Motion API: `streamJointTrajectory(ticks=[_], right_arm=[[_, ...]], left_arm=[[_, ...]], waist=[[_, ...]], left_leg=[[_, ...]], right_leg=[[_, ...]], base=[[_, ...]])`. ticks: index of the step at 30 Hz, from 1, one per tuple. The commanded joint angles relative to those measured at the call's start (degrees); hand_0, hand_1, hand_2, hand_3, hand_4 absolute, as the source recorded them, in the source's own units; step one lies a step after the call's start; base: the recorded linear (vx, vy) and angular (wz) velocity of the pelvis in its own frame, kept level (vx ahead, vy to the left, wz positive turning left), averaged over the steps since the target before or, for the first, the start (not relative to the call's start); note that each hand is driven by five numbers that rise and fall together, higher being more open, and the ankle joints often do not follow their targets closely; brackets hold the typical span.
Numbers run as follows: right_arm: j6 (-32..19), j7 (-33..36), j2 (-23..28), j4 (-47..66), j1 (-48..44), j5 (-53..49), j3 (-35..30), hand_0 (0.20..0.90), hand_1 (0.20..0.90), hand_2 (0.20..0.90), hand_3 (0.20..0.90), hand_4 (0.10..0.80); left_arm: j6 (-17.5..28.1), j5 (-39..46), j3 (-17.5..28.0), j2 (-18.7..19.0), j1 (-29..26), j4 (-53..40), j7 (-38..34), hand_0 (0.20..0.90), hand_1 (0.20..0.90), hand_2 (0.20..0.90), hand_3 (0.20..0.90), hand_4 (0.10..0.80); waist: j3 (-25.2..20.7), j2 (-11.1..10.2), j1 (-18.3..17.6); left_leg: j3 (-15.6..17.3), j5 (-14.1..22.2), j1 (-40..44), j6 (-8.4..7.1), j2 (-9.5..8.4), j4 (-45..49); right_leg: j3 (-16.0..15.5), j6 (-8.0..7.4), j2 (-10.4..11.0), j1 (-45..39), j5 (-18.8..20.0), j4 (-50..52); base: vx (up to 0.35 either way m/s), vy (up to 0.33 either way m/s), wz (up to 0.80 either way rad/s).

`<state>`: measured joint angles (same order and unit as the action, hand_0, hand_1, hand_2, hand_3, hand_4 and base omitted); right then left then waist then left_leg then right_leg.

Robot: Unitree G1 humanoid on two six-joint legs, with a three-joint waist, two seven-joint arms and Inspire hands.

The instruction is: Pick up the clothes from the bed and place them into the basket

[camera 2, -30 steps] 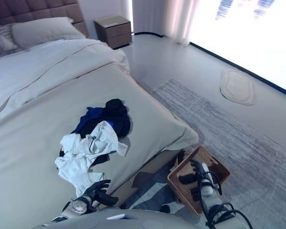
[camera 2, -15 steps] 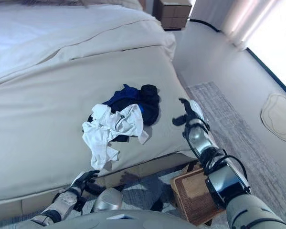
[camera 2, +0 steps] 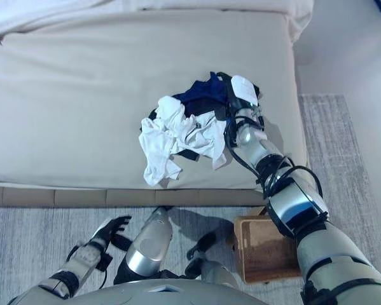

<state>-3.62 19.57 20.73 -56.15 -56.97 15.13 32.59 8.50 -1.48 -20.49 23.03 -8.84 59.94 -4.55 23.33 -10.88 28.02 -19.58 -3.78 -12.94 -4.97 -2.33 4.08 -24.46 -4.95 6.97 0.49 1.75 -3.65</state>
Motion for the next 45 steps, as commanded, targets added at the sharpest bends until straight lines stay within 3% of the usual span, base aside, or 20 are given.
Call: streamJointTrajectory(ticks=[1, 3, 9, 18, 19, 20, 26, 27, 29, 32, 35, 38, 41, 45], right_arm=[[-2.6, -0.3, 2.2, 3.3, -6.7, 3.0, 3.7, 0.9, 0.9, 0.9, 0.9, 0.8], [-2.5, -1.7, 1.4, 5.3, -7.1, 3.0, 4.5, 0.9, 0.9, 0.9, 0.9, 0.8], [5.0, -12.6, -1.2, 7.1, -7.6, 5.4, 7.0, 0.9, 0.9, 0.9, 0.9, 0.8], [8.3, -13.6, -5.5, -4.1, -10.7, 13.5, 8.8, 0.9, 0.9, 0.9, 0.9, 0.8], [8.8, -12.8, -5.9, -5.3, -11.4, 13.7, 9.6, 0.526, 0.526, 0.526, 0.464, 0.364], [9.7, -11.3, -6.2, -6.1, -12.1, 13.9, 10.5, 0.3, 0.3, 0.3, 0.2, 0.1], [7.0, 7.8, -4.5, -0.6, -15.9, 10.5, 9.1, 0.3, 0.3, 0.3, 0.2, 0.1], [6.8, 11.4, -3.4, 2.7, -16.7, 10.3, 8.2, 0.3, 0.3, 0.3, 0.2, 0.1], [7.0, 18.1, -1.0, 11.2, -17.9, 9.5, 6.2, 0.3, 0.3, 0.3, 0.2, 0.1], [7.0, 21.9, 3.9, 22.6, -18.8, 10.8, 2.3, 0.3, 0.3, 0.3, 0.2, 0.1], [7.2, 22.0, 8.0, 28.1, -18.7, 7.8, 0.5, 0.3, 0.3, 0.3, 0.2, 0.1], [8.2, 18.7, 14.9, 33.6, -17.2, -0.1, -3.1, 0.3, 0.3, 0.3, 0.2, 0.1], [7.7, 17.3, 20.6, 34.9, -16.6, -8.3, -6.1, 0.3, 0.3, 0.3, 0.2, 0.1], [8.0, 15.1, 23.4, 35.8, -15.7, -13.0, -8.4, 0.3, 0.3, 0.3, 0.2, 0.1]], left_arm=[[2.8, 3.2, -2.9, 0.6, 0.2, -1.7, -2.2, 0.9, 0.9, 0.9, 0.9, 0.8], [2.4, 4.1, -2.8, 0.7, -0.6, -2.9, -2.3, 0.9, 0.9, 0.9, 0.9, 0.8], [1.6, 5.6, -1.5, 1.4, -2.5, -4.3, -0.9, 0.9, 0.9, 0.9, 0.9, 0.8], [3.6, 6.2, -2.2, 1.4, -1.3, -5.3, -0.2, 0.9, 0.9, 0.9, 0.9, 0.8], [3.7, 5.9, -2.3, 1.6, -1.3, -5.8, -0.3, 0.9, 0.9, 0.9, 0.9, 0.8], [3.8, 5.8, -2.5, 1.8, -1.0, -6.3, -0.4, 0.9, 0.9, 0.9, 0.9, 0.8], [3.2, 5.7, -4.1, 1.7, -1.6, -7.8, -3.1, 0.9, 0.9, 0.9, 0.9, 0.8], [2.9, 5.5, -4.3, 1.7, -2.0, -7.8, -3.7, 0.9, 0.9, 0.9, 0.9, 0.8], [2.4, 5.3, -4.3, 1.4, -1.9, -7.0, -5.2, 0.9, 0.9, 0.9, 0.9, 0.8], [1.7, 4.7, -2.8, 1.5, -0.4, -5.6, -5.8, 0.9, 0.9, 0.9, 0.9, 0.8], [0.9, 4.1, -2.1, 1.8, 1.6, -5.0, -5.0, 0.9, 0.9, 0.9, 0.9, 0.8], [0.2, 1.5, -0.7, 2.4, 5.2, -2.8, -2.8, 0.9, 0.9, 0.9, 0.9, 0.8], [-1.2, -1.7, 0.5, 3.0, 6.2, -0.8, -0.5, 0.9, 0.9, 0.9, 0.9, 0.8], [-2.5, -2.6, 0.7, 2.0, 6.2, 1.0, 0.6, 0.9, 0.9, 0.9, 0.9, 0.8]], waist=[[-0.2, 2.2, 0.0], [1.1, 2.2, 0.3], [5.4, 2.1, 1.2], [6.5, 1.5, 2.5], [6.5, 1.4, 2.8], [6.5, 1.4, 3.3], [6.5, 0.9, 3.1], [6.5, 0.4, 2.6], [6.5, -0.4, 1.7], [6.5, -0.9, 0.4], [3.4, -1.0, -0.9], [-3.6, -1.0, -3.9], [-9.2, -1.1, -6.3], [-13.9, -0.5, -9.1]], left_leg=[[4.6, 2.9, 1.6, 5.59, -0.65, -2.5], [4.3, 2.9, 0.3, 5.45, -0.79, -1.6], [4.2, 3.5, -3.8, 4.98, -1.15, 1.9], [2.2, 5.9, -14.3, 5.01, -2.36, 10.8], [1.9, 6.0, -15.6, 5.07, -2.49, 11.4], [1.5, 8.0, -15.2, 5.04, -2.1, 11.9], [0.7, 7.6, -13.6, 5.0, -1.41, 9.1], [0.8, 5.8, -14.1, 5.02, -1.7, 8.5], [1.7, 5.8, -11.0, 4.89, -0.9, 6.4], [3.9, 5.8, -3.4, 4.73, 0.35, 2.3], [5.1, 5.3, 0.6, 4.7, 1.07, -0.9], [6.7, 4.1, 6.2, 4.55, 1.47, -6.0], [8.3, 4.0, 9.4, 4.57, 1.24, -7.8], [9.7, 4.7, 12.4, 5.04, 0.65, -7.9]], right_leg=[[2.3, -1.88, 4.1, 1.0, 1.4, 7.6], [2.0, -1.77, 4.4, 1.8, 1.4, 8.1], [1.8, -1.78, 4.8, 4.4, 1.0, 10.0], [1.0, -1.57, 3.6, 12.9, 0.9, 12.9], [0.6, -1.65, 3.3, 13.7, 0.9, 13.1], [1.2, -2.07, 2.4, 13.5, -0.4, 13.6], [1.3, -2.23, 1.1, 13.5, -0.2, 13.4], [0.8, -1.91, 1.4, 14.1, 1.2, 12.8], [1.7, -1.94, 1.0, 12.2, 1.1, 11.8], [4.1, -2.15, 0.6, 7.2, 0.3, 10.0], [5.6, -2.36, 0.0, 4.7, 0.2, 8.4], [6.9, -2.74, -0.6, 1.1, 0.2, 5.4], [7.4, -2.94, 0.0, -1.4, 0.5, 3.9], [7.9, -3.27, 1.1, -2.5, 1.1, 4.6]], base=[[-0.008, 0.072, 0.05], [0.015, 0.057, 0.04], [0.005, 0.032, 0.03], [-0.044, -0.002, -0.02], [0.039, -0.141, 0.0], [0.026, -0.168, 0.03], [-0.053, -0.075, 0.04], [-0.147, 0.009, -0.07], [-0.128, -0.008, -0.07], [-0.021, -0.008, -0.22], [0.065, 0.054, -0.29], [0.133, 0.083, -0.24], [0.128, 0.049, -0.21], [0.139, 0.081, -0.2]])
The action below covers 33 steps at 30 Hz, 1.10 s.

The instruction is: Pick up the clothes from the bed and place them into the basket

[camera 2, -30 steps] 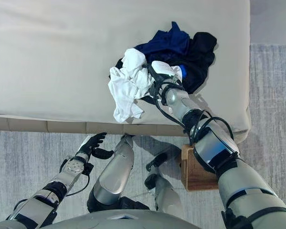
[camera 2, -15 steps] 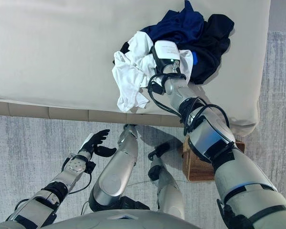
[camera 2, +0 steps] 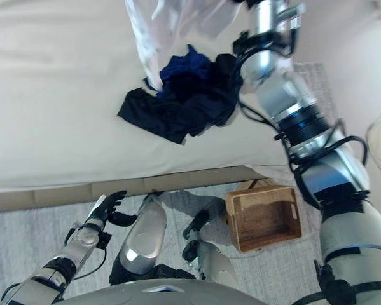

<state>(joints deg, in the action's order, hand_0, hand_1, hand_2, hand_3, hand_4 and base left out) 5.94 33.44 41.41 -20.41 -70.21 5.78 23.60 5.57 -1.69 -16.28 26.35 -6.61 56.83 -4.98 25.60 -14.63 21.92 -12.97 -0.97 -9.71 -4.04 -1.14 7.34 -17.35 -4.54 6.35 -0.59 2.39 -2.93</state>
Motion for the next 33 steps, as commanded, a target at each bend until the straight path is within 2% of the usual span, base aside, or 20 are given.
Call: streamJointTrajectory(ticks=[1, 10, 15, 21, 27, 33], right_arm=[[-0.9, -0.3, 3.3, 0.3, -2.3, -4.3, -0.2, 0.3, 0.3, 0.3, 0.2, 0.1], [-1.1, -6.9, 4.6, -4.5, -1.9, -11.9, -1.8, 0.3, 0.3, 0.3, 0.2, 0.1], [-2.1, -11.6, 6.3, -8.0, -1.2, -15.7, -2.7, 0.3, 0.3, 0.3, 0.2, 0.1], [-2.5, -11.2, 7.8, -12.1, -0.8, -17.2, -3.6, 0.3, 0.3, 0.3, 0.2, 0.1], [-3.7, -9.9, 9.1, -10.5, 7.4, -18.4, -9.2, 0.3, 0.3, 0.3, 0.2, 0.1], [-4.6, -14.3, 7.7, -4.0, 20.5, -16.6, -14.3, 0.3, 0.3, 0.3, 0.2, 0.1]], left_arm=[[-0.1, -2.3, -3.6, -2.1, 3.8, 4.8, 1.8, 0.9, 0.9, 0.9, 0.9, 0.8], [-0.5, -3.2, -6.4, -4.4, 4.5, 7.2, 3.9, 0.9, 0.9, 0.9, 0.9, 0.8], [-0.4, -4.3, -6.9, -4.4, 5.5, 8.0, 5.4, 0.9, 0.9, 0.9, 0.9, 0.8], [-0.6, -5.3, -6.4, -4.4, 6.3, 8.5, 5.8, 0.9, 0.9, 0.9, 0.9, 0.8], [-0.4, -8.7, -5.4, -4.1, 7.8, 10.8, 6.1, 0.9, 0.9, 0.9, 0.9, 0.8], [-0.6, -8.8, -5.5, -4.2, 7.2, 11.5, 6.4, 0.9, 0.9, 0.9, 0.9, 0.8]], waist=[[-17.7, 3.9, -4.0], [-20.7, 6.4, -6.9], [-21.3, 6.5, -7.5], [-21.3, 6.2, -7.7], [-20.6, 7.2, -10.5], [-20.4, 9.4, -16.0]], left_leg=[[3.6, 2.5, 10.8, 4.36, -0.72, -11.2], [5.3, 4.0, 15.3, 4.8, -1.14, -10.9], [5.7, 4.2, 16.2, 4.65, -1.17, -10.9], [6.3, 4.0, 16.6, 4.51, -0.9, -11.2], [8.6, 4.7, 16.9, 4.91, -0.16, -10.5], [13.3, 4.8, 17.7, 4.78, 0.91, -11.4]], right_leg=[[1.0, -3.8, 2.2, -2.1, 0.5, 4.5], [1.8, -3.86, 2.9, -6.0, -0.4, 5.0], [2.1, -3.64, 2.6, -6.7, -0.5, 4.2], [2.2, -3.21, 1.9, -7.3, -0.8, 3.5], [4.5, -2.74, 1.4, -5.7, -1.7, 5.3], [9.4, -1.66, 0.1, -5.1, -2.4, 3.5]], base=[[0.125, 0.081, -0.22], [0.038, 0.039, -0.1], [-0.004, 0.007, -0.1], [-0.017, -0.019, -0.04], [-0.035, -0.032, -0.11], [-0.062, -0.049, -0.44]])
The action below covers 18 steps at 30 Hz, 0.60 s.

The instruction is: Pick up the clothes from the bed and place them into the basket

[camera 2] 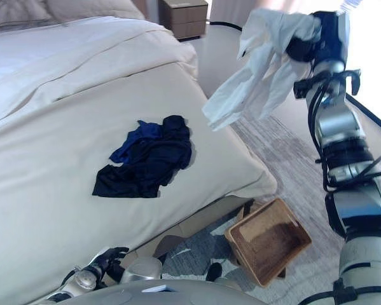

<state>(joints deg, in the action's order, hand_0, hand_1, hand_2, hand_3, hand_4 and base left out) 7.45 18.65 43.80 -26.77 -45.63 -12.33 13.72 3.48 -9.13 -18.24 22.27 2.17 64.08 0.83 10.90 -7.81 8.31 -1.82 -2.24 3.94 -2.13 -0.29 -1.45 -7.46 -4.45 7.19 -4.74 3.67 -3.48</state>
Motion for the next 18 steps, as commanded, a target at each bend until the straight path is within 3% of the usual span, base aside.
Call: streamJointTrajectory(ticks=[1, 8, 14, 18], right_arm=[[-6.1, -0.1, 5.1, 2.4, -3.0, 1.8, -4.6, 0.3, 0.3, 0.3, 0.2, 0.1], [-3.9, -5.1, 1.0, 1.1, 7.3, 6.2, -5.4, 0.3, 0.3, 0.3, 0.2, 0.1], [-3.0, -4.1, -2.5, -1.8, 11.6, 9.6, -4.3, 0.3, 0.3, 0.3, 0.2, 0.1], [-2.8, -0.3, -3.0, -8.4, 9.8, 10.1, -2.6, 0.3, 0.3, 0.3, 0.2, 0.1]], left_arm=[[1.4, -1.0, -3.7, -0.3, -1.9, 4.2, 0.5, 0.9, 0.9, 0.9, 0.9, 0.8], [1.3, 2.2, -5.5, -2.2, -6.6, 1.5, -1.1, 0.9, 0.9, 0.9, 0.9, 0.8], [2.1, 5.8, -5.8, -3.6, -8.9, -3.2, -1.3, 0.9, 0.9, 0.9, 0.9, 0.8], [2.8, 6.4, -8.5, -4.5, -11.7, -5.5, -1.7, 0.9, 0.9, 0.9, 0.9, 0.8]], waist=[[-5.7, 2.8, -3.1], [-6.0, 4.0, -7.8], [-4.7, 4.8, -7.9], [-1.8, 5.9, -7.4]], left_leg=[[2.7, 6.1, 4.2, 2.81, 0.12, -2.6], [6.5, 6.6, 5.4, 2.18, 0.63, -2.8], [6.9, 6.5, 4.6, 1.56, 1.16, -1.9], [5.9, 5.7, 0.6, 0.89, 1.7, -0.2]], right_leg=[[0.0, -1.63, -0.9, -0.9, -3.6, 3.8], [3.7, -0.8, -2.1, -1.1, -2.6, 1.1], [3.3, -0.39, -2.5, -0.8, -1.7, -0.1], [2.9, 0.23, -2.8, 2.4, -1.6, 0.8]], base=[[-0.028, -0.063, -0.59], [0.02, -0.101, -0.44], [0.011, -0.165, -0.13], [-0.181, -0.182, 0.01]])
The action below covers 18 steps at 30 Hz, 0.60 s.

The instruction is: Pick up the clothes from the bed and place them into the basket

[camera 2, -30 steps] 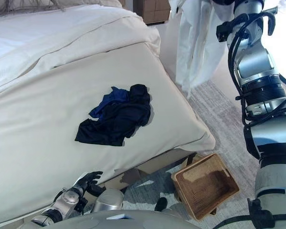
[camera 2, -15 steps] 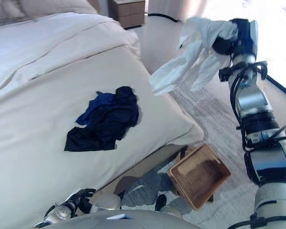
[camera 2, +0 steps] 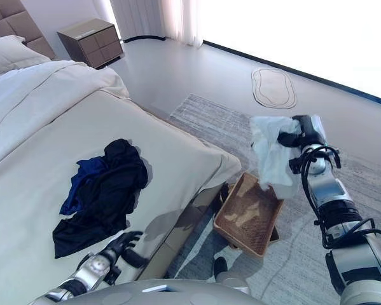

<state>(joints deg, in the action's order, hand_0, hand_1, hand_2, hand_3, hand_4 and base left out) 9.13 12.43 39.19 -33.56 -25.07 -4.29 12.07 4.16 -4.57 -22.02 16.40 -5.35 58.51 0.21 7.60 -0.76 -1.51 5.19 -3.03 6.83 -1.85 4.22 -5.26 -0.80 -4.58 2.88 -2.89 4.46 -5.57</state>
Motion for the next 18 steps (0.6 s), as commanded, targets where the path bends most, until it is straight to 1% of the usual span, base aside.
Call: streamJointTrajectory(ticks=[1, 2, 4, 5, 6, 9, 12, 13, 17, 18], right_arm=[[-4.3, 7.5, 1.7, -4.4, -12.3, 2.3, -0.4, 0.3, 0.3, 0.3, 0.2, 0.1], [-4.0, 8.8, 2.2, -6.5, -13.8, 1.7, 0.1, 0.3, 0.3, 0.3, 0.2, 0.1], [-4.2, 9.6, 2.4, -8.1, -14.8, 1.7, 0.3, 0.3, 0.3, 0.3, 0.2, 0.1], [-3.2, 11.3, 3.0, -11.0, -16.3, 0.7, 0.6, 0.3, 0.3, 0.3, 0.2, 0.1], [-3.5, 11.7, 3.1, -11.8, -16.3, 0.8, 0.6, 0.3, 0.3, 0.3, 0.2, 0.1], [-3.6, 12.1, 3.9, -15.2, -16.3, 0.7, 0.5, 0.3, 0.3, 0.3, 0.2, 0.1], [-3.9, 12.9, 5.0, -18.3, -17.1, 0.8, 0.4, 0.3, 0.3, 0.3, 0.2, 0.1], [-3.7, 13.6, 5.5, -20.0, -17.9, 0.5, 0.3, 0.3, 0.3, 0.3, 0.2, 0.1], [-3.3, 16.0, 6.4, -23.5, -20.6, 0.9, 0.6, 0.3, 0.3, 0.3, 0.2, 0.1], [-3.5, 16.8, 6.5, -24.4, -21.0, 0.5, 0.4, 0.476, 0.476, 0.476, 0.406, 0.306]], left_arm=[[2.2, 2.6, -5.8, 1.3, -5.5, -0.2, -1.6, 0.9, 0.9, 0.9, 0.9, 0.8], [1.9, 2.9, -6.4, 1.2, -6.6, -0.4, -1.9, 0.9, 0.9, 0.9, 0.9, 0.8], [1.9, 3.3, -6.8, 1.2, -7.3, -0.3, -2.2, 0.9, 0.9, 0.9, 0.9, 0.8], [1.7, 3.7, -7.5, 1.2, -8.4, 0.1, -3.1, 0.9, 0.9, 0.9, 0.9, 0.8], [1.9, 4.1, -7.6, 1.3, -8.5, 0.3, -3.3, 0.9, 0.9, 0.9, 0.9, 0.8], [3.0, 5.7, -7.4, 1.2, -7.8, 1.1, -4.6, 0.9, 0.9, 0.9, 0.9, 0.8], [4.4, 7.5, -6.6, 1.2, -7.5, 1.0, -5.2, 0.9, 0.9, 0.9, 0.9, 0.8], [4.8, 8.4, -6.4, 1.2, -7.3, 0.2, -5.6, 0.9, 0.9, 0.9, 0.9, 0.8], [7.4, 10.7, -5.6, 1.7, -6.8, -2.9, -6.0, 0.9, 0.9, 0.9, 0.9, 0.8], [7.9, 10.8, -5.5, 1.8, -6.7, -3.9, -5.9, 0.9, 0.9, 0.9, 0.9, 0.8]], waist=[[3.3, -0.6, 2.5], [4.7, -0.1, 2.5], [5.8, 0.3, 2.4], [8.5, 1.5, 2.1], [9.2, 1.9, 2.0], [11.9, 4.1, 1.6], [14.6, 6.5, 1.4], [16.1, 7.7, 1.4], [19.9, 10.5, 1.5], [20.6, 11.2, 1.7]], left_leg=[[-1.7, 6.0, -4.0, 0.38, -2.67, 4.0], [-2.2, 5.4, -5.5, 0.18, -2.54, 4.2], [-2.7, 5.0, -6.5, 0.0, -2.44, 4.4], [-3.8, 3.8, -9.1, -0.43, -2.44, 4.7], [-4.1, 3.6, -9.7, -0.58, -2.47, 4.8], [-4.8, 2.6, -11.9, -1.26, -2.54, 5.4], [-5.1, 2.0, -15.2, -1.73, -2.72, 7.4], [-5.2, 1.9, -17.5, -1.77, -2.9, 9.3], [-6.0, 1.9, -23.7, -1.35, -4.24, 14.8], [-6.1, 1.8, -25.0, -1.17, -4.52, 15.5]], right_leg=[[-4.0, 0.51, 1.4, 2.1, -2.4, 3.5], [-4.2, 0.7, 1.4, 3.4, -2.4, 4.0], [-4.3, 0.87, 1.3, 4.4, -2.5, 4.4], [-4.4, 1.38, 1.2, 6.8, -2.6, 5.5], [-4.4, 1.51, 1.1, 7.3, -2.6, 5.8], [-4.9, 2.03, 1.4, 9.6, -3.1, 7.2], [-5.5, 2.53, 2.2, 13.1, -3.9, 10.0], [-5.6, 2.84, 2.7, 15.8, -4.5, 12.3], [-5.5, 3.74, 3.5, 23.0, -6.0, 19.0], [-5.4, 4.05, 3.4, 24.6, -6.7, 20.7]], base=[[-0.359, -0.201, 0.05], [-0.289, -0.152, 0.05], [-0.231, -0.109, 0.15], [-0.276, -0.128, 0.18], [-0.263, -0.132, 0.24], [-0.089, -0.026, 0.18], [-0.09, 0.012, 0.05], [-0.122, 0.02, -0.03], [-0.082, 0.015, -0.07], [-0.033, -0.005, 0.01]])
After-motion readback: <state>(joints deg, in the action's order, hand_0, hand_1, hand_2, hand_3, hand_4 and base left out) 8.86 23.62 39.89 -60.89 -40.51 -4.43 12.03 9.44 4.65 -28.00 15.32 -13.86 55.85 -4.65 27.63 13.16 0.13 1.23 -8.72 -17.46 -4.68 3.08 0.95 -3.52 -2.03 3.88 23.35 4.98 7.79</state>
